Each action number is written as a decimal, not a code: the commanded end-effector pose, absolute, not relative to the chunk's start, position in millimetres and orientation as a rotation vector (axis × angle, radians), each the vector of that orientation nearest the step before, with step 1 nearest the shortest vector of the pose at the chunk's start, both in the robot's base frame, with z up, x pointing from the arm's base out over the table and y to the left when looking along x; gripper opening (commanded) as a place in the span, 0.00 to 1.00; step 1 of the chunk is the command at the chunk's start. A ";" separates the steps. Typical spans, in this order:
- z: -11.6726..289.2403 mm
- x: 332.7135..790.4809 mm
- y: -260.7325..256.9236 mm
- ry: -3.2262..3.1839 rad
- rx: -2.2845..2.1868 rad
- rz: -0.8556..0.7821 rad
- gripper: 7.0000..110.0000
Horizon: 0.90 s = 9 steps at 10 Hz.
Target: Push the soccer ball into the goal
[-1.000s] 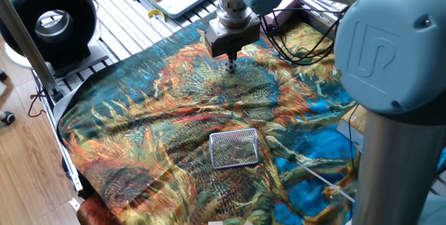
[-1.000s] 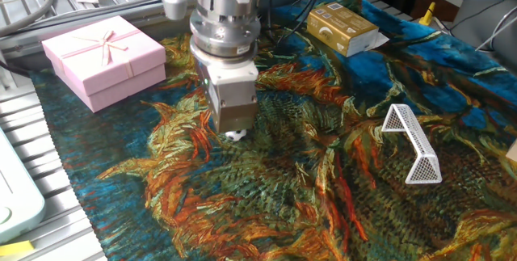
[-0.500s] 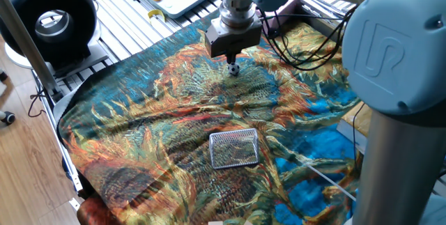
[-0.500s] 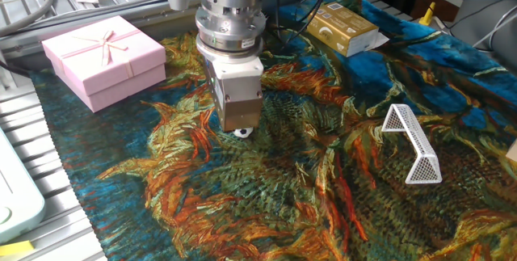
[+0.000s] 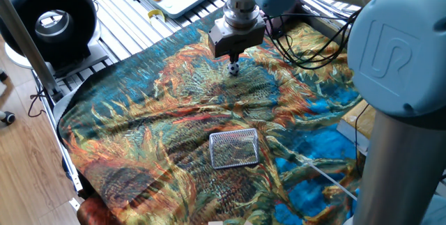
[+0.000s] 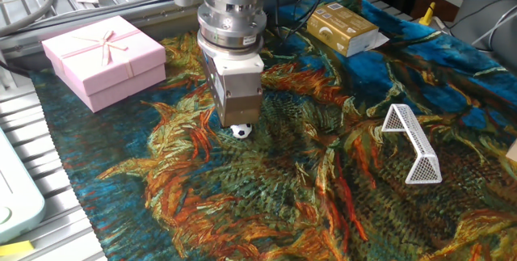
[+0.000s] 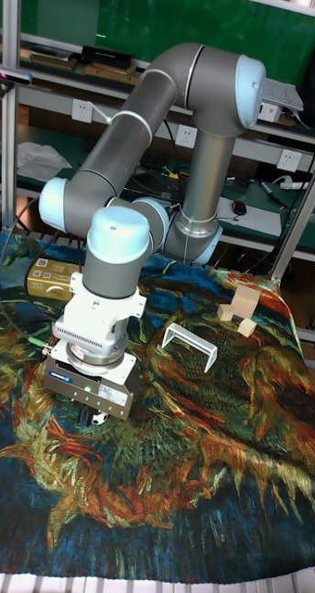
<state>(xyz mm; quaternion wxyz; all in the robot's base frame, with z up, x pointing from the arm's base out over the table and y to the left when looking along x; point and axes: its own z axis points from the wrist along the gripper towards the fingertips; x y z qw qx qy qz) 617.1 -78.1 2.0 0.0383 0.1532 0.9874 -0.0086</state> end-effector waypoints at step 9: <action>12.0 616.7 -83.8 3.041 0.345 -0.034 0.00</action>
